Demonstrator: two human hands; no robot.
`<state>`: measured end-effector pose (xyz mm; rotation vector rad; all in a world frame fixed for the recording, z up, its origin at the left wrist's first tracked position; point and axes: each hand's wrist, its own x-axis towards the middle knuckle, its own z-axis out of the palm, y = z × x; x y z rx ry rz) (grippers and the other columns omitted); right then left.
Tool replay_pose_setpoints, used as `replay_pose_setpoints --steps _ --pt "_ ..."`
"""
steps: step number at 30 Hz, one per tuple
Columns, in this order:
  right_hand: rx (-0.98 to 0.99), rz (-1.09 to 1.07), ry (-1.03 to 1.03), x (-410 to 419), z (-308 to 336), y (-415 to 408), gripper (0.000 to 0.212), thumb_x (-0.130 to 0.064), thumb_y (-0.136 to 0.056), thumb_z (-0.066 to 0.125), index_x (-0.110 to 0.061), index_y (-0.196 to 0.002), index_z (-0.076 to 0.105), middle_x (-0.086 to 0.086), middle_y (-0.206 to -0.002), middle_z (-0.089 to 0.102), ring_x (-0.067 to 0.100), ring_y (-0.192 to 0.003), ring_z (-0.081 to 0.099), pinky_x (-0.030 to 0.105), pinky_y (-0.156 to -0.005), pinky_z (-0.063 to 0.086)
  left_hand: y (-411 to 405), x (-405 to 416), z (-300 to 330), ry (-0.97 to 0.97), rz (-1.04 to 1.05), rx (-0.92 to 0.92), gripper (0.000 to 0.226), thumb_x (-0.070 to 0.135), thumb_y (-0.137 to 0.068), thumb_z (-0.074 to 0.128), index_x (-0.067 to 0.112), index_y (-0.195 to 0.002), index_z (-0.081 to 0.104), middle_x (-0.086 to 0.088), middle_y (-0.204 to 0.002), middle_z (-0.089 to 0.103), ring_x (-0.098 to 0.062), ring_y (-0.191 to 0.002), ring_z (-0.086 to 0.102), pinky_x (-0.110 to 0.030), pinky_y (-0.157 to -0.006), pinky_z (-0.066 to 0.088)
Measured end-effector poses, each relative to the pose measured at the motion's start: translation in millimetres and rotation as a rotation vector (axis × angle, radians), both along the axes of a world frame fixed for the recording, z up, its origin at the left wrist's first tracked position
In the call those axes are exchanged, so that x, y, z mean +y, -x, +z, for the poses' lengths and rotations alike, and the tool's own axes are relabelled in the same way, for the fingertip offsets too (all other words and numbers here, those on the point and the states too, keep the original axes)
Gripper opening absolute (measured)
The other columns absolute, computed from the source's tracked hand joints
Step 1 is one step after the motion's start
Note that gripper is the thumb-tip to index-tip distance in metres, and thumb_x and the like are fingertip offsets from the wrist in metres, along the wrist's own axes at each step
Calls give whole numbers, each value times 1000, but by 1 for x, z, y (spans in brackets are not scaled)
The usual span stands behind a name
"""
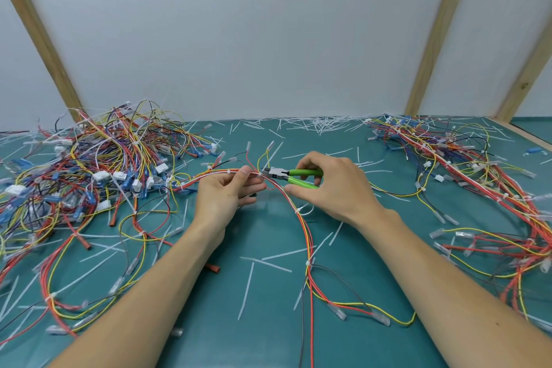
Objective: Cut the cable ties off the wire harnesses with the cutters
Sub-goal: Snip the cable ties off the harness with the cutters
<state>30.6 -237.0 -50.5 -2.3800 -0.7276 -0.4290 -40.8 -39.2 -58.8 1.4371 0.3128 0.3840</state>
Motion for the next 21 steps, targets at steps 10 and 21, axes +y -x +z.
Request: replay_pose_setpoints --steps 10,21 --pt "13 21 -16 1 3 2 42 -70 -71 79 -32 -88 71 -23 -73 64 0 -71 55 30 -70 50 -1 0 -2 -58 5 0 26 20 -103 54 2 -95 71 -7 -85 77 -14 -76 76 -22 -61 59" --pt "90 67 -75 2 0 -1 45 -75 -70 70 -31 -75 72 -17 -71 72 4 -72 66 32 -67 53 0 2 -3 -66 5 -2 26 20 -102 56 4 -89 70 -2 -76 78 -14 -73 76 -20 -58 58"
